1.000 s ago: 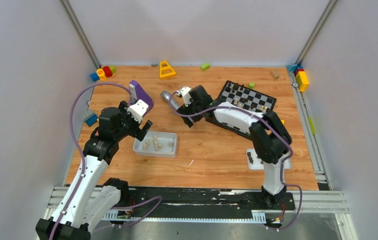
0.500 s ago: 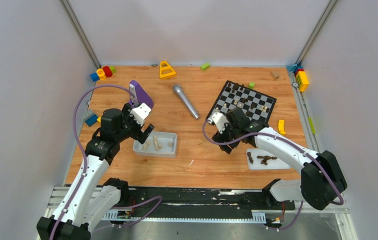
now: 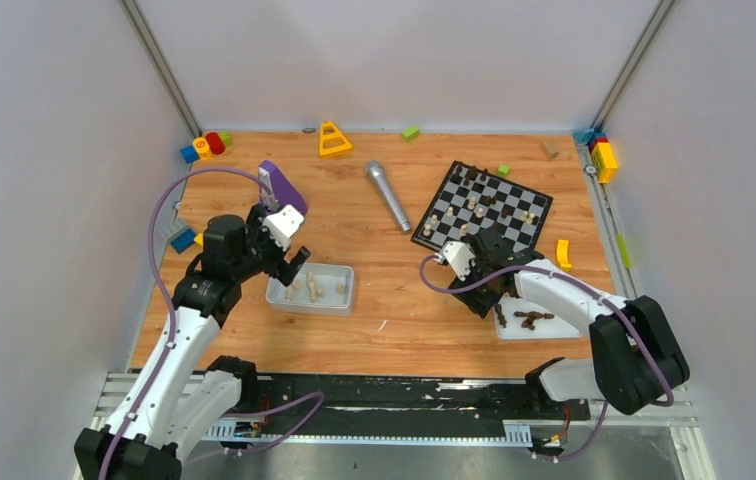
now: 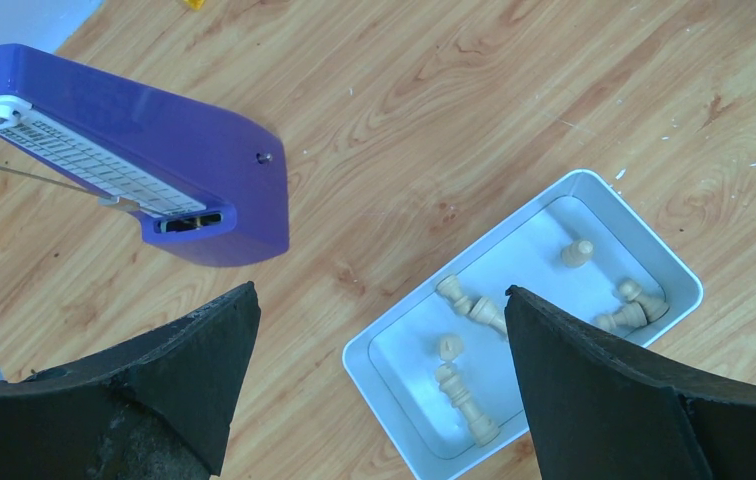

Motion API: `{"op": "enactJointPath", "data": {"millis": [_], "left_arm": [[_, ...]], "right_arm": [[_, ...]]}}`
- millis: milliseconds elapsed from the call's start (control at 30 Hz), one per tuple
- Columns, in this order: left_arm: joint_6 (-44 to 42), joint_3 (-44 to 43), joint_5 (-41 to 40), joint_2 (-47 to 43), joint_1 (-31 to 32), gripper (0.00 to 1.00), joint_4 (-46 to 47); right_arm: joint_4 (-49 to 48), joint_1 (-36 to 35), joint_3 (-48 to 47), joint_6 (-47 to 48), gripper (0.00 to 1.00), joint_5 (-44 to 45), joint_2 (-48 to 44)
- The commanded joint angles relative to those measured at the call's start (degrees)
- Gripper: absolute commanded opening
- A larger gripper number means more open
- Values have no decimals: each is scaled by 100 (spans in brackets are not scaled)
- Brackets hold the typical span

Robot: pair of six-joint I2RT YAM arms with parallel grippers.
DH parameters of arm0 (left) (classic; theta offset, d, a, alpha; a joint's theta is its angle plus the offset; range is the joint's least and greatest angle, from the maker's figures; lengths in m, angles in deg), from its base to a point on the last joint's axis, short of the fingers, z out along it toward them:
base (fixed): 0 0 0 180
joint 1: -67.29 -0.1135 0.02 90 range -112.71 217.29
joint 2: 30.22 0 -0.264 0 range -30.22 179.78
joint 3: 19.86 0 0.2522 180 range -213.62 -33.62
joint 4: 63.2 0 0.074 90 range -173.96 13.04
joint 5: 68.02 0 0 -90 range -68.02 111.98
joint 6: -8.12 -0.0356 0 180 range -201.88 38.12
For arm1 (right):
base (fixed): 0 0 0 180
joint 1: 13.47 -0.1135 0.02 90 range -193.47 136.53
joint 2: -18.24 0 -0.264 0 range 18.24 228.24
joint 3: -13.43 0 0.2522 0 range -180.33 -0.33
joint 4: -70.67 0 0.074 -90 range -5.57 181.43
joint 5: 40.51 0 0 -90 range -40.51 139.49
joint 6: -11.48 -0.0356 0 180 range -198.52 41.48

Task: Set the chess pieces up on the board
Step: Move the distractor to the center of the board, then move the chessboard to the center of the board.

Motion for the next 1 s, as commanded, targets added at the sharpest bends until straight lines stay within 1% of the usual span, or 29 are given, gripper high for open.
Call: {"op": "enactJointPath", "data": {"millis": [0, 267, 367, 500, 600, 767, 967], "left_arm": [[-14, 35, 116, -21, -34, 100, 239], [-174, 26, 84, -45, -33, 100, 213], [-208, 34, 89, -12, -33, 100, 232], [-190, 67, 103, 9, -33, 100, 243], [-182, 51, 114, 2, -30, 100, 237], [-126, -21, 99, -8, -30, 100, 214], [-79, -115, 82, -5, -32, 100, 160]], "right_arm": [[-148, 258, 239, 410, 56, 190, 71], [297, 954, 623, 900, 49, 216, -564], [453, 1191, 530, 932, 47, 92, -796], [578, 1333, 164, 846, 47, -22, -932], [582, 1416, -325, 524, 51, -261, -926], [336, 1604, -1289, -363, 60, -612, -648], [-379, 2104, -2198, -1451, 64, -546, 57]]}}
